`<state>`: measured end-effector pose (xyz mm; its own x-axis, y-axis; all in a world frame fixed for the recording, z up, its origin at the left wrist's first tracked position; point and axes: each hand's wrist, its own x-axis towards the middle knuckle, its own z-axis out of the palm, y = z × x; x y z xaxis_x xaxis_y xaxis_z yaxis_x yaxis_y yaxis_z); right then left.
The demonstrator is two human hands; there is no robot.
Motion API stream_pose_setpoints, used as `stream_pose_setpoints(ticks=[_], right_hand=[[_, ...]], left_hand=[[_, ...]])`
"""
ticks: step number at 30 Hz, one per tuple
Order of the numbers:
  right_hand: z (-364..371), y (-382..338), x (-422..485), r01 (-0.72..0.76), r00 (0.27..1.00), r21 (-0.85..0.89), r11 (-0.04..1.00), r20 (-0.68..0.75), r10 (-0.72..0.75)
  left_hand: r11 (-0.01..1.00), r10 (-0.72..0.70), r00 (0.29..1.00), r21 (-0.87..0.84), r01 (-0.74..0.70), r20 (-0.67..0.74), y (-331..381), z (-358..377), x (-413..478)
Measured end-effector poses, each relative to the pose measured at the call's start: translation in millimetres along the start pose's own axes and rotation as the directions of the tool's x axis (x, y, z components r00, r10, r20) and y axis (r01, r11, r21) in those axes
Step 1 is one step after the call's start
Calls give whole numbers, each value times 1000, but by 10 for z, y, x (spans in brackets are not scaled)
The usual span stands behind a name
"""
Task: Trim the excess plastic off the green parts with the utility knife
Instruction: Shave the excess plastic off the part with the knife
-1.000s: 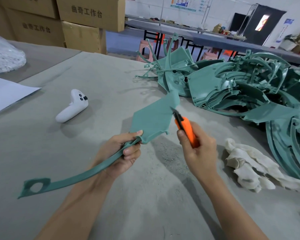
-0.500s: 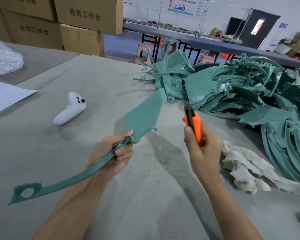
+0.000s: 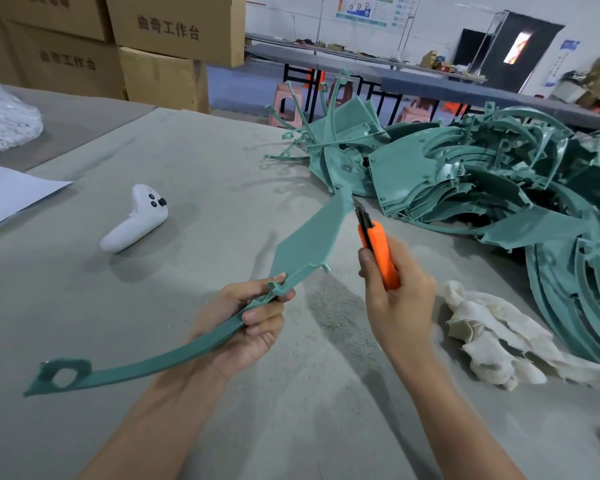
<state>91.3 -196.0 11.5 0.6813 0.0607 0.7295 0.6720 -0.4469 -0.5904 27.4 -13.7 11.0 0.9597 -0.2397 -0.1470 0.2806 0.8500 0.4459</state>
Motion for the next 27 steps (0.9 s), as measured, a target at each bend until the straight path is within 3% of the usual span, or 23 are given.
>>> stream_pose_setpoints(ticks=[5,10,16,21,27], right_hand=[[68,-80,-85,55,997,-16,998,63,-53],[47,-66,-13,7,999,5,1000,-47,-7],[63,-123,-83,70,995,28,997,63,-71],[40,-118,-10,14,999,116,993,-40,-9],[56,-117,-69,118,990,72,990,67,-123]], left_hand=[[997,41,999,-70,-38,35,-7,-9,11],[999,30,997,-35,-28,68,-21,-5,-7],[992,33,996,-124,-22,85,-21,-14,-5],[978,-36,994,-202,56,99,-95,-38,34],[944,-24,989,-321,69,143,-92,-106,50]])
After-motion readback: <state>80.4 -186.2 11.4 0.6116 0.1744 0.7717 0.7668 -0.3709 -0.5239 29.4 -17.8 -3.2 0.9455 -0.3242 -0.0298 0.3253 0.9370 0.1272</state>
